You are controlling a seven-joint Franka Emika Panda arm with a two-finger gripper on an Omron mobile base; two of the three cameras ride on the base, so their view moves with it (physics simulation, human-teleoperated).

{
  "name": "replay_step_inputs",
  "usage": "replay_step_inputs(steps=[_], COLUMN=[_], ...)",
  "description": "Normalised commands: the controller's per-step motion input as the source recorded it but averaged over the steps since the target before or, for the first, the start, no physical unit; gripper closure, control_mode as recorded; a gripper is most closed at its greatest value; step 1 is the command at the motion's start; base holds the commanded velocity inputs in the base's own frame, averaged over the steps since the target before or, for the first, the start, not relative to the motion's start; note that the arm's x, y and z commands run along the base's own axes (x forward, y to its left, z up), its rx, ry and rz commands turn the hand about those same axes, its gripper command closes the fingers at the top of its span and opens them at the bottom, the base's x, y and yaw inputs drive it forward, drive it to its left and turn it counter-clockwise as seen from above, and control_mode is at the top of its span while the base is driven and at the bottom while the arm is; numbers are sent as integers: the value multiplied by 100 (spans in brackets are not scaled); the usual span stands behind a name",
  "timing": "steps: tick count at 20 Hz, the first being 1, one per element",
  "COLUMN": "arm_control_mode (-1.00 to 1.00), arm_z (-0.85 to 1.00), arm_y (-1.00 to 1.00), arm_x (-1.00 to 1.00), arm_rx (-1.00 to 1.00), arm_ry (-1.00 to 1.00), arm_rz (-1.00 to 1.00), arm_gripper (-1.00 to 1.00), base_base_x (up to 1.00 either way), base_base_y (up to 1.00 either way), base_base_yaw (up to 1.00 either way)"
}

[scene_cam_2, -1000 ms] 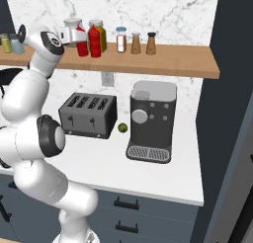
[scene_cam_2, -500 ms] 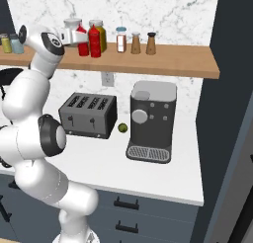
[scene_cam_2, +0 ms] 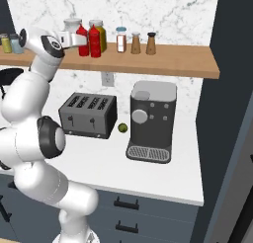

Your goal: Put the shaker and condiment bottle from the counter next to their counterparts in the cabinet.

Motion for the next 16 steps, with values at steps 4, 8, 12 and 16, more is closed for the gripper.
replay_step_inputs(steps=[4, 8, 12, 16], arm_control_mode=[-100, -100, -100, -100], arm_z=[0, 0, 0, 0], arm_y=[15, 29, 25, 23], arm_x=[-49, -69, -91, -100], arm_rx=[0, 0, 0, 0], arm_ry=[-4, -2, -8, -15], arm_rz=[0, 0, 0, 0], arm_gripper=[-100, -100, -100, -100], base_base_x=[0, 0, 0, 0], base_base_y=[0, 0, 0, 0], base_base_yaw=[0, 0, 0, 0])
